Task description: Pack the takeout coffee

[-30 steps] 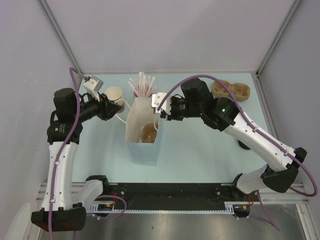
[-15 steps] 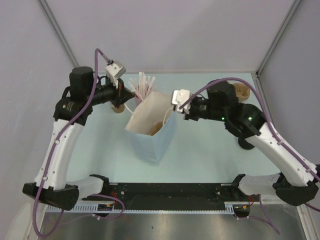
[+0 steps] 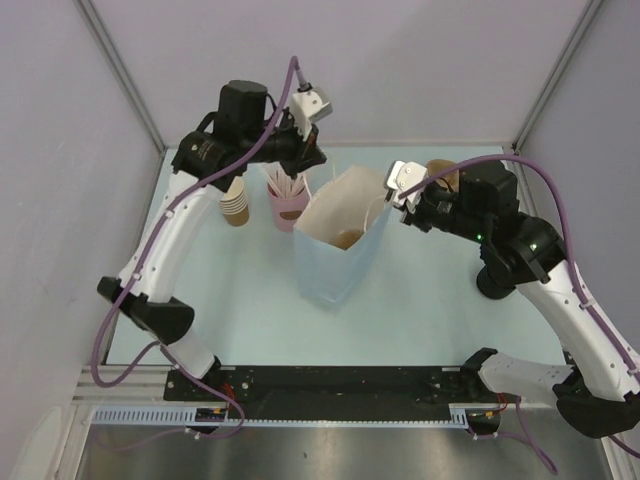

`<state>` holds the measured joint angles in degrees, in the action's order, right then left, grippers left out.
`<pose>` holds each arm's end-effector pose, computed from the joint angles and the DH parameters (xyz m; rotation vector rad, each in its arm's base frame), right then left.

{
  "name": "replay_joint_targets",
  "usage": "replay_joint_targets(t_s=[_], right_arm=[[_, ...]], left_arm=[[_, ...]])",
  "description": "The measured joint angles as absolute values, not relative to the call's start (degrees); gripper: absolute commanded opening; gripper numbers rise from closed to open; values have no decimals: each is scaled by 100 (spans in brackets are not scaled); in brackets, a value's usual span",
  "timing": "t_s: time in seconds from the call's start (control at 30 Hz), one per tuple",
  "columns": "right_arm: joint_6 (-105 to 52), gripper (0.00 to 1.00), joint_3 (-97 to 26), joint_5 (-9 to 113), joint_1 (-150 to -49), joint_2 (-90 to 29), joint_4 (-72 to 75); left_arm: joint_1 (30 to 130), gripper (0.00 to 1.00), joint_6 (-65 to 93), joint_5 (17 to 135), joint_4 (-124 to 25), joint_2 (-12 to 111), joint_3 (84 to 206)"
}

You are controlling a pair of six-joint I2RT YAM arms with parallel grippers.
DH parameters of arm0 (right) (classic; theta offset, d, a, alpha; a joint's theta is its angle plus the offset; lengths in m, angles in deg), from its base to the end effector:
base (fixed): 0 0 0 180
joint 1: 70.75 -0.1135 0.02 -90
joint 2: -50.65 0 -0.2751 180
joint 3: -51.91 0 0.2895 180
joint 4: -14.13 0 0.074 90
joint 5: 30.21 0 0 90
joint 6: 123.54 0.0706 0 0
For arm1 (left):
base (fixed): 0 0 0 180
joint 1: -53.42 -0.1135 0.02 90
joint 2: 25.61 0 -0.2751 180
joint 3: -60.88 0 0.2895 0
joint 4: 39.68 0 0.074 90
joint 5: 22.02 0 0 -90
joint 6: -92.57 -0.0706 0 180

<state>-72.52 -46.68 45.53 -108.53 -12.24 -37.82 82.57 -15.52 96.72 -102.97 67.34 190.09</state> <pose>0.2000 0.1770 0.4875 -1.2797 1.3372 0.2160 0.3229 -0.2190 0.4977 1.0957 1.7175 -0.6320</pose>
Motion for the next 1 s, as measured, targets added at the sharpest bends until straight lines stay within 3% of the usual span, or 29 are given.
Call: replay_joint_targets(t_s=[0.23, 0.63, 1.0], right_arm=[[-7186, 0, -4283, 4574, -10521, -1108, -3845], [-7188, 0, -3254, 4218, -10510, -415, -4835], [-7569, 0, -1934, 3857, -10514, 905, -6070]], left_arm=[[8720, 0, -1939, 9215, -10404, 7809, 20622], [9142, 0, -2304, 8959, -10448, 8021, 19874], [10047, 1, -2804, 8937, -10690, 7267, 19050]])
